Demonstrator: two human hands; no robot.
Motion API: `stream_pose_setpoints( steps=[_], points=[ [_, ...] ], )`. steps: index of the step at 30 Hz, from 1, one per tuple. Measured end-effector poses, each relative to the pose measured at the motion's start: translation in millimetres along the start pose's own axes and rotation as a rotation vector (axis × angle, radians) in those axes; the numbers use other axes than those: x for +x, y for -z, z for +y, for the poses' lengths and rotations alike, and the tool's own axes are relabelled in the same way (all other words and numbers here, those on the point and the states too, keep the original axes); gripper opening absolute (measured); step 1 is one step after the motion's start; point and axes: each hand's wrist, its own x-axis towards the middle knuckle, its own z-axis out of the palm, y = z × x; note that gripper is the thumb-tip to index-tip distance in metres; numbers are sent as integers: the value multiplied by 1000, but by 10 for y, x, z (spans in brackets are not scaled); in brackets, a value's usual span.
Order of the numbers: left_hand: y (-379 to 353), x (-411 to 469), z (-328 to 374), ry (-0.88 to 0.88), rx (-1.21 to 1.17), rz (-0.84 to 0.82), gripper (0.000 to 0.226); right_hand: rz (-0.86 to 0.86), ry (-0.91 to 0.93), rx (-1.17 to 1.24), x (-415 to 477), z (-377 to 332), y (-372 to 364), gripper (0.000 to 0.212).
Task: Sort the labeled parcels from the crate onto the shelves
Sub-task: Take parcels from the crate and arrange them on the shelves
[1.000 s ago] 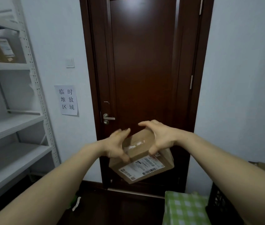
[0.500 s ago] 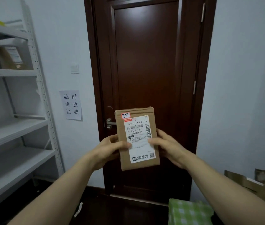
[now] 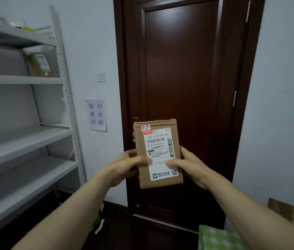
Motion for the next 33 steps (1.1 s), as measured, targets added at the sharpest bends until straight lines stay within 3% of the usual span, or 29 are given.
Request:
stream_pose_setpoints(
  steps=[8,14,18,20,24,27,30,33],
  points=[
    [249,-228,-6,8,39,66,73,-92,24,43,98,8,-232,65],
    [486,-500,-11,21,25,143,70,-212,4,108,184,-23,-509,83],
    [730,-785,-18,16,-13,216,62,-382,-14,193,298,-74,-848,80],
    [874,-957,-32,-6,-45,291,64,-418,-19,214,375,-76,-1089,87],
    [1246,-1326,58,-59,-38,627,110,-467,-10,265,461,-110,-1691,85],
    [1629,-1652,105,-83,-4,698,95,-483,6,301,474,-219,-2165,60],
    [2072,-2017,31,-72,18,707,84,-549,31,327,513,-366,-2731,72],
    [2569,-2383,-61,-94,11,760,51,-598,45,335,557,-524,-3420,70]
  ],
)
